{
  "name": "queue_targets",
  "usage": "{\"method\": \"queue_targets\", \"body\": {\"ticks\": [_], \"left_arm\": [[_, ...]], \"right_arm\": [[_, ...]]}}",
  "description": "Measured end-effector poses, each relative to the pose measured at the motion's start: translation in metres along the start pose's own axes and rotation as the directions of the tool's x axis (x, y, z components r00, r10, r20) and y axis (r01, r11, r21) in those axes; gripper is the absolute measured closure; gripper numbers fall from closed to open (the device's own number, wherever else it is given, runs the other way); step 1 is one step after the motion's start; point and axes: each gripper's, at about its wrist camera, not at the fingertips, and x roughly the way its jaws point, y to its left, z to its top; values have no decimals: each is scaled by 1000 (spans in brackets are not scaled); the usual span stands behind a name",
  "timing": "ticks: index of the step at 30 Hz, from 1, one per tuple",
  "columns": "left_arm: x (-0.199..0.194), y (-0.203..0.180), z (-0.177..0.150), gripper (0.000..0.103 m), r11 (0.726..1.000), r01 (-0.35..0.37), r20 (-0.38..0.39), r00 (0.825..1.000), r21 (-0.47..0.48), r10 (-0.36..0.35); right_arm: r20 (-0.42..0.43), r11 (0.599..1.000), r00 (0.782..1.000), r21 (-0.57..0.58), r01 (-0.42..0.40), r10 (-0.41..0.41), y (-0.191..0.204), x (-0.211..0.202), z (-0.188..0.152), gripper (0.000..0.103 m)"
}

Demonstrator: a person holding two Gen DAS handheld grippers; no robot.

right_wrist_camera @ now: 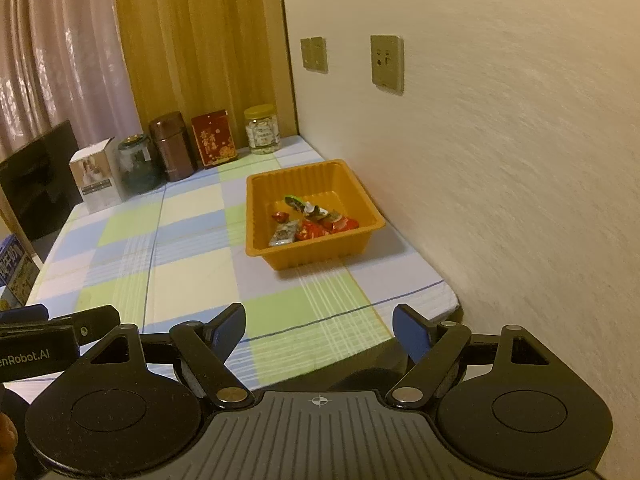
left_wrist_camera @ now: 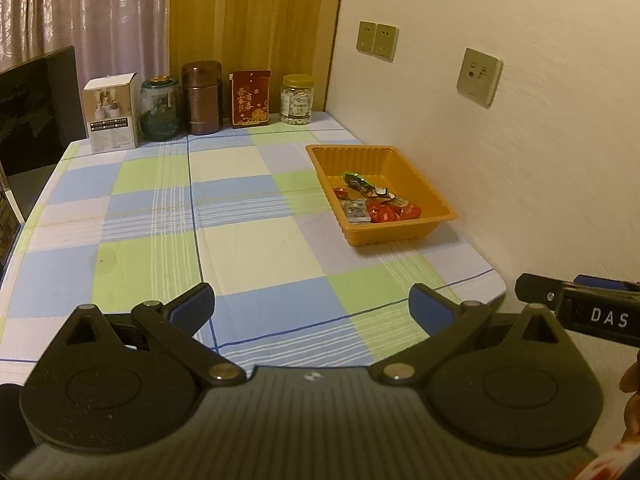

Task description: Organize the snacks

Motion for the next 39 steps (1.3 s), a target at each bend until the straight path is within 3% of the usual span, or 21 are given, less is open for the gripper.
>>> {"method": "queue_targets", "body": {"ticks": [39], "left_arm": [[4,-2,1,0,1000,0,-3,1000,11,0]], "right_arm": [[3,1000,1000,12,0,-1,-3,0,0,22]]}}
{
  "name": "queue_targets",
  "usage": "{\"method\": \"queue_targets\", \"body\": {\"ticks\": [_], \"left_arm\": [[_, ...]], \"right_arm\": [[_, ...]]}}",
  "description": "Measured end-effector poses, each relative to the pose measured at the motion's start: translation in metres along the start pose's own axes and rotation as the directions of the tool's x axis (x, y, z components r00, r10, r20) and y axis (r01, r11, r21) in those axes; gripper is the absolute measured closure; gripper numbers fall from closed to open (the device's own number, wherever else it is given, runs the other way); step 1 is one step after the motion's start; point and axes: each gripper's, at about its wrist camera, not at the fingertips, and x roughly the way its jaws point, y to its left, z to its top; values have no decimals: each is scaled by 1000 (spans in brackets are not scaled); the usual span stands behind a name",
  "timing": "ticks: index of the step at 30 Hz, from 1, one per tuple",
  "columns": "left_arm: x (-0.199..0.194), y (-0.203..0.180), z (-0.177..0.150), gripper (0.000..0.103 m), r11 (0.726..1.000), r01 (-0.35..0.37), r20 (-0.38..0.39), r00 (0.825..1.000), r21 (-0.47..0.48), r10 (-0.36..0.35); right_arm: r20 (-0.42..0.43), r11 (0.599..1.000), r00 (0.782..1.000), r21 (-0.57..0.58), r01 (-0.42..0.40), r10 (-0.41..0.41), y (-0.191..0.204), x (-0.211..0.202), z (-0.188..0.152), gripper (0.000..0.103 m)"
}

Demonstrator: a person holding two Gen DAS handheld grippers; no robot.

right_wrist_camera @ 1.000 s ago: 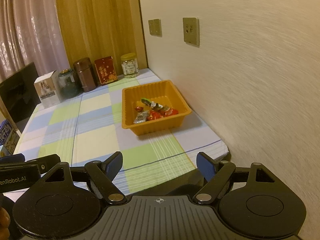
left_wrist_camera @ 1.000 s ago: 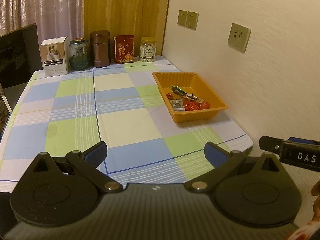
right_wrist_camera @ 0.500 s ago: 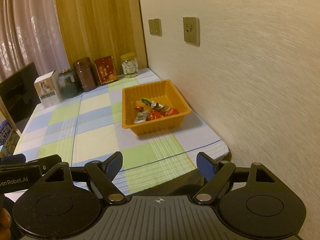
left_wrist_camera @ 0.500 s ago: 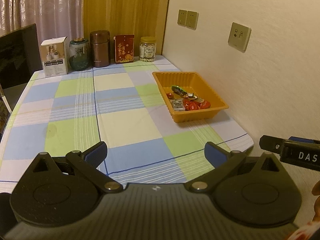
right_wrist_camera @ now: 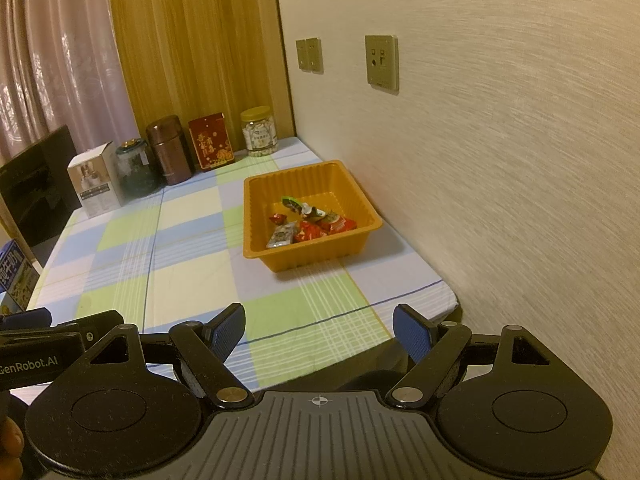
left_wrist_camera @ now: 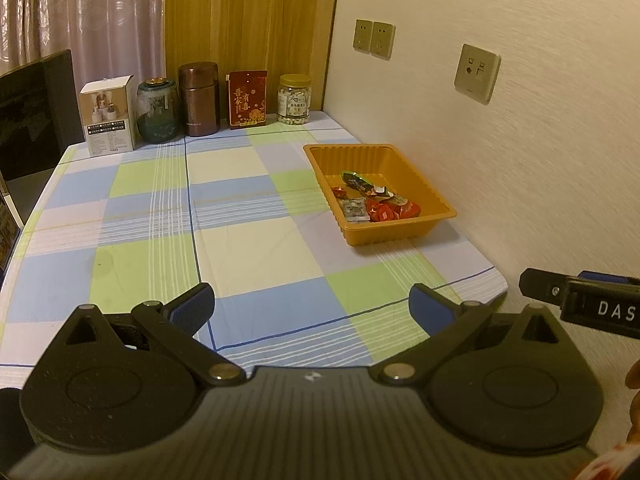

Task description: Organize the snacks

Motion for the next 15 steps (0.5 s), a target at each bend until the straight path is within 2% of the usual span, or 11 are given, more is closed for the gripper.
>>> {"method": "queue_targets", "body": {"ticks": [15], "left_arm": [[0,0,0,0,1000,1,-1,1000,1,-1]], "right_arm": [[0,1000,1000,3,1,-1,0,0,1,22]]}}
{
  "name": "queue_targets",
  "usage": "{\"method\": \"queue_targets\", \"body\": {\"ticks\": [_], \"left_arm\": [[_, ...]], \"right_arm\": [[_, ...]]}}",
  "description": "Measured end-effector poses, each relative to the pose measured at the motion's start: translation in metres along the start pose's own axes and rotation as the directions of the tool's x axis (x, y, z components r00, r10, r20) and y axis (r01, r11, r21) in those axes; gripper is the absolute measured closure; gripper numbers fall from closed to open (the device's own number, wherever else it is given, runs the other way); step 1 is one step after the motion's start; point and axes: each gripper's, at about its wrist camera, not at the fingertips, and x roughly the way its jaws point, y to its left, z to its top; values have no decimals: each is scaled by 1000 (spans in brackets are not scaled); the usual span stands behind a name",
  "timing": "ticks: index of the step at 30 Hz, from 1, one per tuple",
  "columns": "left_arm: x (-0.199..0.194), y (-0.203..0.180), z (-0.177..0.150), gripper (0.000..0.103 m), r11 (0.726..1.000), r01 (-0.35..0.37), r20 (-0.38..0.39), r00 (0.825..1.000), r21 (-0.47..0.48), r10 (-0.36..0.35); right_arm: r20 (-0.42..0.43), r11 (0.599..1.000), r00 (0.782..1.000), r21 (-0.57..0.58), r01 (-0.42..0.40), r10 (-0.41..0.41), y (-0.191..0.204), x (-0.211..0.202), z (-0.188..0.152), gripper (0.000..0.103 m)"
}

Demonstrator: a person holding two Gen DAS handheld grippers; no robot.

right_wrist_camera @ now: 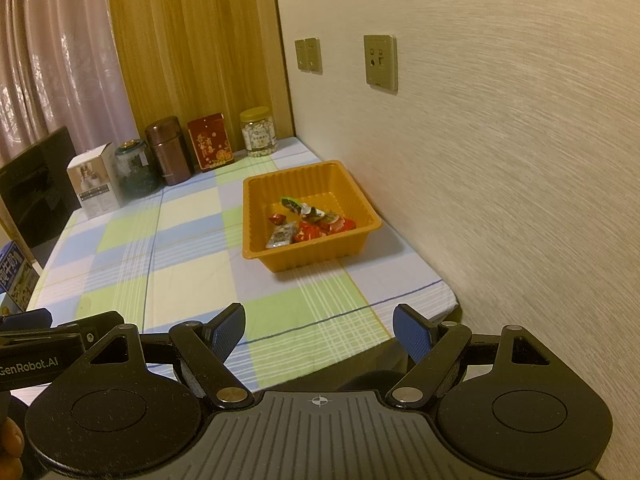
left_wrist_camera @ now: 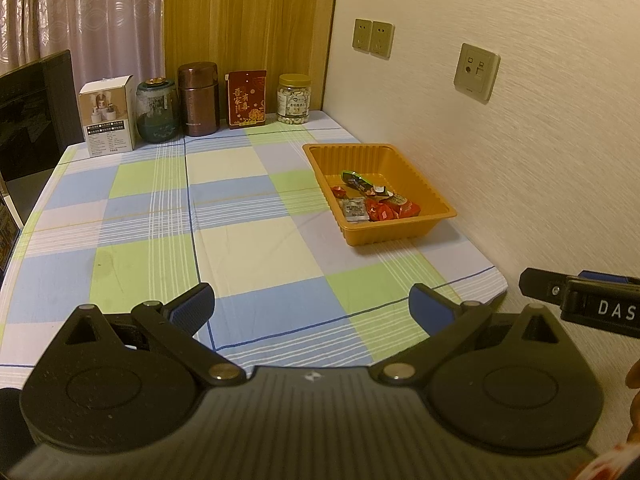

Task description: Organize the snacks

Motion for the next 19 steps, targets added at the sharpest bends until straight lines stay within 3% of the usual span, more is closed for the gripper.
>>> {"method": "queue_targets", "body": {"ticks": [19], "left_arm": [[1,1,-1,0,1000,11,17,1000,-8,-11]], "right_arm": [[-2,1000,1000,2,0,0,0,0,-1,22]]}}
